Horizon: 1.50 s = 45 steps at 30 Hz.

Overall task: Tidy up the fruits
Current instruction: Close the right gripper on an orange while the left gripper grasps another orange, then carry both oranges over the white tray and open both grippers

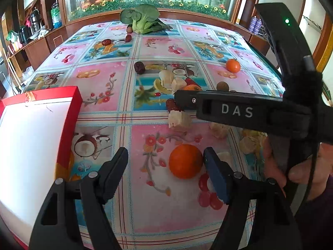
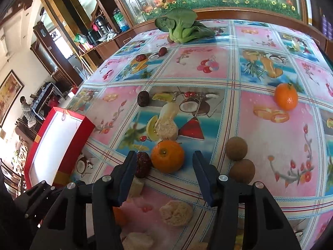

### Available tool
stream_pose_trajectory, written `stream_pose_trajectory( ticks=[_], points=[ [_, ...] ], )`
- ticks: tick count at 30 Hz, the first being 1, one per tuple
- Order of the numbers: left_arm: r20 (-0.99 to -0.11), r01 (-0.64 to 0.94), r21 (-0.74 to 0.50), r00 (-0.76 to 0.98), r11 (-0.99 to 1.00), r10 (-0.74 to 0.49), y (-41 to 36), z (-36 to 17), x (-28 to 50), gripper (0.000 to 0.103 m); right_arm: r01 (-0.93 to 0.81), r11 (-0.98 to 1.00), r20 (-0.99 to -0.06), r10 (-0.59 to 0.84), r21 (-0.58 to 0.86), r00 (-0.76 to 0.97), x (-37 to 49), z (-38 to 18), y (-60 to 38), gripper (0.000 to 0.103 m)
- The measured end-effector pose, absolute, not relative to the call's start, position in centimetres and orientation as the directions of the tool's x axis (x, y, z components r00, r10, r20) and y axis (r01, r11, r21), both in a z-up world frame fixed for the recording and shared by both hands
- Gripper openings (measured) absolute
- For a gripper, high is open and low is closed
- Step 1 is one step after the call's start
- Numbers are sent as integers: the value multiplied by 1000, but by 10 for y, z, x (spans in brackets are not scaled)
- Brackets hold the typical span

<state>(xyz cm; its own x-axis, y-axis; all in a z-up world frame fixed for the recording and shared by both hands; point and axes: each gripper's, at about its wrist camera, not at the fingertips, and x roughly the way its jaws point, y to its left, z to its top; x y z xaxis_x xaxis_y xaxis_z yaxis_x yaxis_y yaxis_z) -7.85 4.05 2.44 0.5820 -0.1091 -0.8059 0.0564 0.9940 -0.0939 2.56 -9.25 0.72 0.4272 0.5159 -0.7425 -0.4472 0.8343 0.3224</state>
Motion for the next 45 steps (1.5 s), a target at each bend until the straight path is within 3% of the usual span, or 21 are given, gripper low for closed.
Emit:
stream_pose_trajectory(
  ticks=[4,11,14,23,27,37,45],
  points=[
    [-807,56,-94,581,994,-109,41,25,-78,76,-451,840,-747,503,302,435,24,8,-90,54],
    [-814,64,-94,569,994,-114,35,19,-76,75,-444,844,-745,498,299,444,26,7,-88,36],
    [-818,66,-104,562,992,-123,33,17,-73,69,-441,844,-745,500,304,443,27,8,-89,32],
    [-804,84,-109,578,990,-137,26,14,-69,52,-447,838,-742,510,315,434,25,7,-89,32],
    [-800,107,-128,577,986,-166,23,16,-70,36,-451,829,-738,525,331,424,25,7,-90,30],
    [-785,61,-129,604,990,-139,38,26,-78,35,-463,843,-727,496,272,475,18,9,-88,29],
    [-711,-46,-28,703,999,13,68,58,-103,35,-413,877,-664,463,246,587,12,20,-104,29]
  ],
)
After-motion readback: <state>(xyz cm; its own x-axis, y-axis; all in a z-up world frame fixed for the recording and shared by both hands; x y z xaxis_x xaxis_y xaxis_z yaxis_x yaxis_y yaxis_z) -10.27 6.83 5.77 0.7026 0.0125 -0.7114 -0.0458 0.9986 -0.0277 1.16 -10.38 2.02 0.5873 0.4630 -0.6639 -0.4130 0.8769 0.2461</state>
